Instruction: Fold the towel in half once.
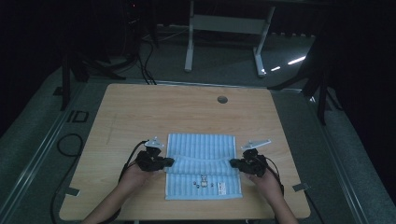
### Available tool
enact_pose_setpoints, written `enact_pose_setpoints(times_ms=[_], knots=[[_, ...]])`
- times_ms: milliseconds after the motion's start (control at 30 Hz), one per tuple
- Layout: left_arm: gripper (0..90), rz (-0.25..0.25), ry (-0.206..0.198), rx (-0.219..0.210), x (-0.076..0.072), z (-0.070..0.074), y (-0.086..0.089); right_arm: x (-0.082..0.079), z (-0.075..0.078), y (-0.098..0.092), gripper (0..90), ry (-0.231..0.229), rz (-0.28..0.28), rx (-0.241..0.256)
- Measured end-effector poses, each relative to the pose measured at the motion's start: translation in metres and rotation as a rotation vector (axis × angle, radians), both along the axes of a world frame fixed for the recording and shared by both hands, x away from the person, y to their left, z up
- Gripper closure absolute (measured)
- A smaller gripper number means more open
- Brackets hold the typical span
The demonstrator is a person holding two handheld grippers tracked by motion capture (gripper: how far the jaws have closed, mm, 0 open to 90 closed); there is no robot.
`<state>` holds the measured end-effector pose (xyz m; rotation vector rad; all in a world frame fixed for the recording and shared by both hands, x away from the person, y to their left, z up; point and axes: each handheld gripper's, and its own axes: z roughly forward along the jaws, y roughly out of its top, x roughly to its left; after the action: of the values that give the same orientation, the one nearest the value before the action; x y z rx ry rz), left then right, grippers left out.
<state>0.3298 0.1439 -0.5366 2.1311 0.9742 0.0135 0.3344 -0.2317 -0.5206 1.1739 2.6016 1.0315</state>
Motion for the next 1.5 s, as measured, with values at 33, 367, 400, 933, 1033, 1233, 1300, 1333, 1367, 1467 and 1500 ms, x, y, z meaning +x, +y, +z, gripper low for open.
enact_pose_setpoints(times_ms=[33, 367, 400, 933, 1033, 1233, 1300, 1333, 1367, 1467, 1500], knots=[[86.7, 0.008, -0.003, -0.004, 0.002, 0.000, 0.000, 0.003, -0.001, 0.000, 86.3, 0.009, -0.004, 0.005], [71.6, -0.183, -0.015, -0.087, -0.052, 0.032, 0.012, -0.053, 0.046, -0.017, 71.1, -0.085, 0.064, 0.113], [66.0, -0.218, -0.010, -0.071, -0.062, 0.029, 0.012, -0.066, 0.042, -0.022, 67.9, -0.077, 0.064, 0.108], [44.7, -0.109, 0.019, 0.020, -0.026, 0.018, 0.006, -0.036, 0.019, -0.020, 51.7, 0.019, 0.045, 0.023], [44.0, -0.131, 0.087, 0.040, -0.015, 0.010, -0.004, -0.028, 0.014, -0.014, 55.6, 0.048, 0.069, 0.007], [64.4, -0.137, 0.060, 0.114, -0.016, -0.001, -0.016, -0.026, 0.010, -0.011, 83.7, 0.046, 0.087, -0.031], [75.7, -0.104, 0.048, 0.064, -0.015, 0.001, -0.012, -0.026, 0.013, -0.013, 84.5, 0.035, 0.083, -0.015], [80.3, -0.104, 0.048, 0.064, -0.015, 0.001, -0.012, -0.026, 0.015, -0.013, 84.6, 0.026, 0.078, -0.011], [82.1, -0.098, 0.012, 0.037, -0.018, 0.005, -0.010, -0.026, 0.017, -0.014, 84.7, 0.018, 0.075, -0.004], [83.2, -0.116, -0.031, -0.005, -0.027, 0.015, -0.007, -0.028, 0.026, -0.016, 84.7, 0.001, 0.078, 0.020], [83.1, -0.131, -0.060, -0.021, -0.032, 0.019, -0.006, -0.030, 0.029, -0.017, 84.7, -0.006, 0.082, 0.023]])
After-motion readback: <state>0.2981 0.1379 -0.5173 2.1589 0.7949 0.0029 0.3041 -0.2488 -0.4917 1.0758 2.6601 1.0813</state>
